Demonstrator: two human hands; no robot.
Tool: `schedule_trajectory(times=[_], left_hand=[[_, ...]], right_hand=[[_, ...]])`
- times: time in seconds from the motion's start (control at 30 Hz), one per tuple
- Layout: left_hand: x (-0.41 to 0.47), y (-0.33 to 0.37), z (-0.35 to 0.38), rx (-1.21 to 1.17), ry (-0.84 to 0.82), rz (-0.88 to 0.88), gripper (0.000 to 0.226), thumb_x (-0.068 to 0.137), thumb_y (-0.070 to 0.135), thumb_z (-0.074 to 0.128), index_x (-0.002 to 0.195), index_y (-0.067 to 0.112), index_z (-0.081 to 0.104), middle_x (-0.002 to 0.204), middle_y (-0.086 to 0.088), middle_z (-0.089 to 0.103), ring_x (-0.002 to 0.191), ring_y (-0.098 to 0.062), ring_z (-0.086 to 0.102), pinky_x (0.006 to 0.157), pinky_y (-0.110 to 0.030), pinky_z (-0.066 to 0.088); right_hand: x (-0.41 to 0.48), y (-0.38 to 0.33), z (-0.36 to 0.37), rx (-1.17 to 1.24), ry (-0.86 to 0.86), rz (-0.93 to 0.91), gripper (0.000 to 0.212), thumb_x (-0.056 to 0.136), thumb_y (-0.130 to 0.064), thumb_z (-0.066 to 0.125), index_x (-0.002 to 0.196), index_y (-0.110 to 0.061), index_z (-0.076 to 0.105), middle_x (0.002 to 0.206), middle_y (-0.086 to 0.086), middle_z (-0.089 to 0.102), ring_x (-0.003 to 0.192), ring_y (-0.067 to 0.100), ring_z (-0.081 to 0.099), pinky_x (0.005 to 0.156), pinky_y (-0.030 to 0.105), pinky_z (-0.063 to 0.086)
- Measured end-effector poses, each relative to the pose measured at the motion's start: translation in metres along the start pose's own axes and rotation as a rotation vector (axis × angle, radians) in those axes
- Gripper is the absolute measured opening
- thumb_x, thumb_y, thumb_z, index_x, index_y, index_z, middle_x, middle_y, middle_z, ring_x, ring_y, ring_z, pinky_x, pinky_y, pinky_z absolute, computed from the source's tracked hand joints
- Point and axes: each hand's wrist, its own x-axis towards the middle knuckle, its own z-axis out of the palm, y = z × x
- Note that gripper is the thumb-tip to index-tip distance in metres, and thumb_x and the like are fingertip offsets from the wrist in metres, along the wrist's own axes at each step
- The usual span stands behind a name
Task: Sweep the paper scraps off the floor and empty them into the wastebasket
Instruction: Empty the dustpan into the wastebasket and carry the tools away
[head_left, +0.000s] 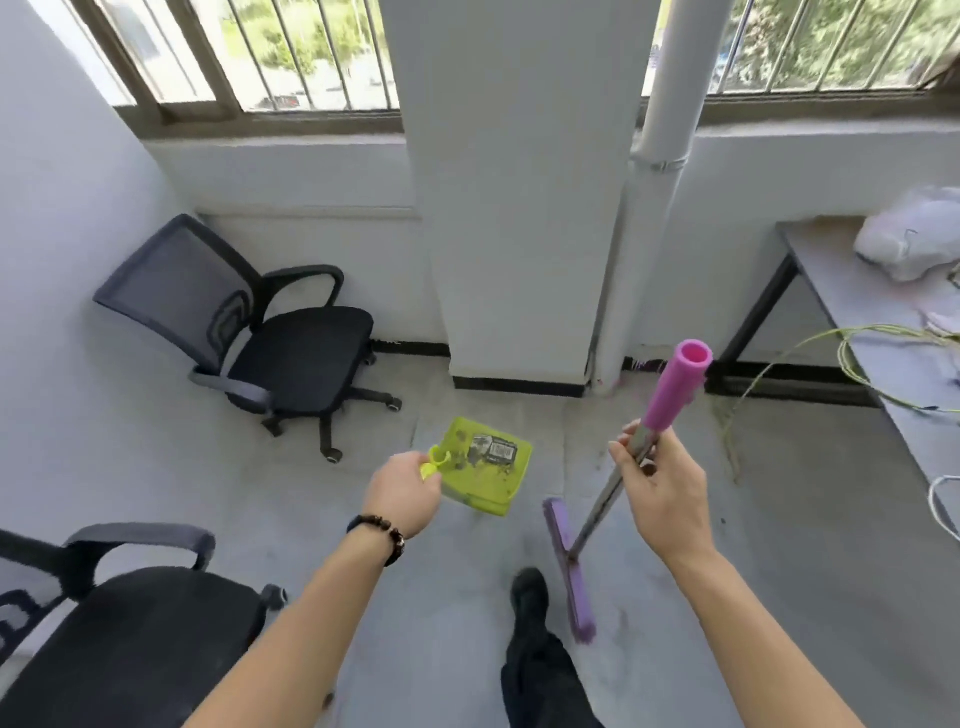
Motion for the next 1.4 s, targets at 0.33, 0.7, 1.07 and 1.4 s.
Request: schedule_trajectory(times=[0.33, 0.7, 1.07, 1.4], left_hand=[[0.269, 0.083, -0.025, 0.119, -0.174, 0.059, 0.034, 0.09, 0.032, 0.06, 0.121, 0.019, 0.064, 0.109, -0.004, 0.069, 0.09, -0.023, 0.065, 0.072, -0.028, 0.047], [0.509, 0.136, -0.02, 0.394, -0.426, 0.313, 0.028, 0.088, 0.026, 0.057, 0.113, 0.017, 0.066, 0.109, -0.005, 0.069, 0.102, -0.026, 0.063, 0.085, -0.031, 0.052], [0.655, 0.154, 0.008, 0.565, -0.766, 0.554, 0.043, 0.09, 0.051, 0.059, 0.117, 0.017, 0.066, 0.121, -0.003, 0.066, 0.111, -0.026, 0.061, 0.087, -0.029, 0.048], [0.703, 0.134, -0.012, -0.062, -0.476, 0.14, 0.022, 0.083, 0.036, 0.072, 0.093, 0.02, 0.06, 0.088, -0.008, 0.066, 0.083, -0.03, 0.064, 0.072, -0.033, 0.052]], right_hand=[[0.233, 0.019, 0.095, -0.003, 0.095, 0.157, 0.012, 0.095, -0.029, 0.059, 0.101, -0.019, 0.057, 0.077, 0.002, 0.057, 0.067, 0.017, 0.053, 0.067, 0.035, 0.049], [0.361, 0.021, 0.198, -0.1, 0.3, 0.359, 0.023, 0.089, -0.038, 0.067, 0.109, -0.027, 0.065, 0.081, -0.009, 0.069, 0.075, 0.018, 0.066, 0.075, 0.038, 0.054], [0.403, 0.01, 0.278, -0.122, 0.423, 0.768, 0.011, 0.087, -0.041, 0.068, 0.091, -0.031, 0.066, 0.091, -0.003, 0.07, 0.092, 0.017, 0.066, 0.084, 0.035, 0.052], [0.44, 0.012, 0.319, -0.246, 0.165, 0.725, 0.019, 0.092, -0.018, 0.06, 0.11, -0.02, 0.053, 0.103, 0.002, 0.06, 0.09, 0.023, 0.063, 0.083, 0.045, 0.052]])
